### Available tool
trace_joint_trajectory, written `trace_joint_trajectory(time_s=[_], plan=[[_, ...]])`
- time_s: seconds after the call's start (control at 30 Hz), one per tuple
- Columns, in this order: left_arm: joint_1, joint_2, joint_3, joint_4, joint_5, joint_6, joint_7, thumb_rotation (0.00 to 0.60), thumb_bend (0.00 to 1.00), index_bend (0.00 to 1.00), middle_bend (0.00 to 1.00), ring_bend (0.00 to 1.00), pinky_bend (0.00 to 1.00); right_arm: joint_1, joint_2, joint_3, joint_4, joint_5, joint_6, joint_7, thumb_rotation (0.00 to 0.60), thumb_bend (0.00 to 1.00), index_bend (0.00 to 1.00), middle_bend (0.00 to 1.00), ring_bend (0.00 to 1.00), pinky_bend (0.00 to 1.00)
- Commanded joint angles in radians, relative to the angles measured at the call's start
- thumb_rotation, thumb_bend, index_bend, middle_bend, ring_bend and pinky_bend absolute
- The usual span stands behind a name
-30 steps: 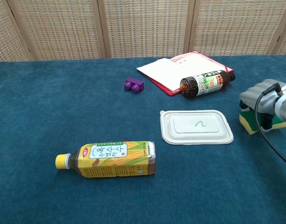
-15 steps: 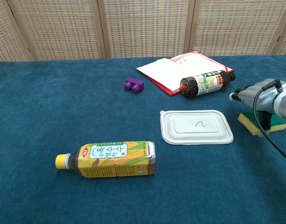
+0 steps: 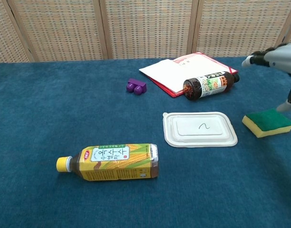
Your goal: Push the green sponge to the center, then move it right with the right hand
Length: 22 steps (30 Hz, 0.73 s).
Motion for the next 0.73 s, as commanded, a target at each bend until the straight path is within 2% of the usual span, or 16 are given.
trace_joint_trajectory(time_s=[0.03, 0.2, 0.27, 0.57, 0.73], plan=[[0.012, -0.004, 0.006, -0.007, 0.01, 0.023, 0.019, 0.6, 0.07, 0.0, 0.0, 0.0, 0.0, -0.132, 0.134, -0.078, 0.064, -0.347, 0.056, 0.325, 0.6, 0.0, 0.04, 0.0, 0.0, 0.0], [0.044, -0.018, 0.019, -0.021, 0.043, 0.09, 0.048, 0.6, 0.07, 0.0, 0.0, 0.0, 0.0, -0.244, 0.144, -0.128, 0.207, -0.522, 0.151, 0.594, 0.6, 0.0, 0.0, 0.0, 0.0, 0.0], [0.074, -0.036, 0.031, -0.023, 0.088, 0.155, 0.057, 0.6, 0.07, 0.0, 0.0, 0.0, 0.0, -0.318, 0.121, -0.167, 0.289, -0.604, 0.238, 0.683, 0.6, 0.0, 0.0, 0.0, 0.0, 0.0], [0.122, -0.062, 0.063, -0.008, 0.152, 0.228, 0.077, 0.6, 0.07, 0.0, 0.0, 0.0, 0.0, -0.437, 0.029, -0.193, 0.482, -0.727, 0.362, 0.785, 0.6, 0.0, 0.0, 0.0, 0.0, 0.0], [0.129, -0.066, 0.067, -0.004, 0.17, 0.237, 0.076, 0.6, 0.07, 0.0, 0.0, 0.0, 0.0, -0.472, 0.016, -0.184, 0.527, -0.743, 0.367, 0.798, 0.6, 0.0, 0.0, 0.0, 0.0, 0.0]])
